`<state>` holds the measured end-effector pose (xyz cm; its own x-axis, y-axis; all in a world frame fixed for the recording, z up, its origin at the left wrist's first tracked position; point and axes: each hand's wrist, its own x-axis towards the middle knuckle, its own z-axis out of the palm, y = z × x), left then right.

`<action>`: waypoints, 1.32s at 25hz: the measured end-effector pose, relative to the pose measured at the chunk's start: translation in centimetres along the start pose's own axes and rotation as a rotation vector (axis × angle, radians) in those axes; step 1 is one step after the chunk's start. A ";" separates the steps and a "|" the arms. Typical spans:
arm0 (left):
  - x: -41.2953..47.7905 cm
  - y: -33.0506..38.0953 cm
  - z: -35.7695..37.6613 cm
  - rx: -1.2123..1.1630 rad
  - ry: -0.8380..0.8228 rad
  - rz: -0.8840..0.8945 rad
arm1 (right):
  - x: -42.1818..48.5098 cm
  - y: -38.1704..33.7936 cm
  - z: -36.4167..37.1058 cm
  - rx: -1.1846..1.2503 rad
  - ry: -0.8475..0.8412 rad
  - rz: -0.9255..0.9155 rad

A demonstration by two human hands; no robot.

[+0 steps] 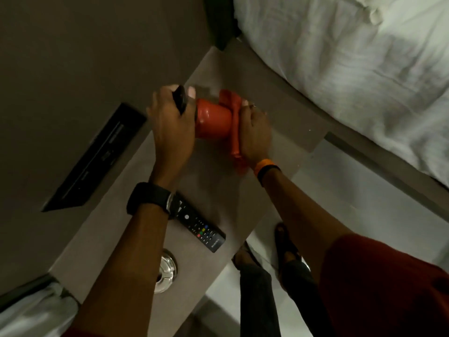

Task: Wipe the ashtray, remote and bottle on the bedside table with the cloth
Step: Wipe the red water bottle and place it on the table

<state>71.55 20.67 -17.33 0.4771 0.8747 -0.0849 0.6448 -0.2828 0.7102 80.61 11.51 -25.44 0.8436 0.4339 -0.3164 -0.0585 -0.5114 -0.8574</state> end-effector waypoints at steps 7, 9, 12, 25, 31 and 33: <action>1.8 0.5 -0.3 -0.179 -0.192 -0.107 | -4.0 -3.3 3.7 0.170 0.046 -0.350; 1.6 -0.4 0.0 -0.247 -0.212 -0.121 | -3.6 -2.6 3.3 0.035 0.056 -0.510; 0.0 -3.6 -0.4 -0.301 -0.318 -0.079 | -0.8 -1.2 1.8 -0.225 0.066 -0.503; -3.0 -2.0 0.0 0.096 -0.357 0.651 | -0.4 -1.1 -2.6 -0.106 0.037 -0.134; -5.0 -2.8 0.3 0.169 -0.330 0.832 | -3.0 1.5 -3.3 0.046 0.036 -0.347; -5.1 -3.6 -0.1 0.206 -0.312 0.882 | 0.2 3.1 -4.6 -0.101 0.037 -0.122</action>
<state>66.75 17.26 -19.41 0.9595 0.1776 0.2188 0.0549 -0.8794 0.4729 83.05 6.59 -26.26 0.8602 0.4707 -0.1961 0.0974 -0.5292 -0.8429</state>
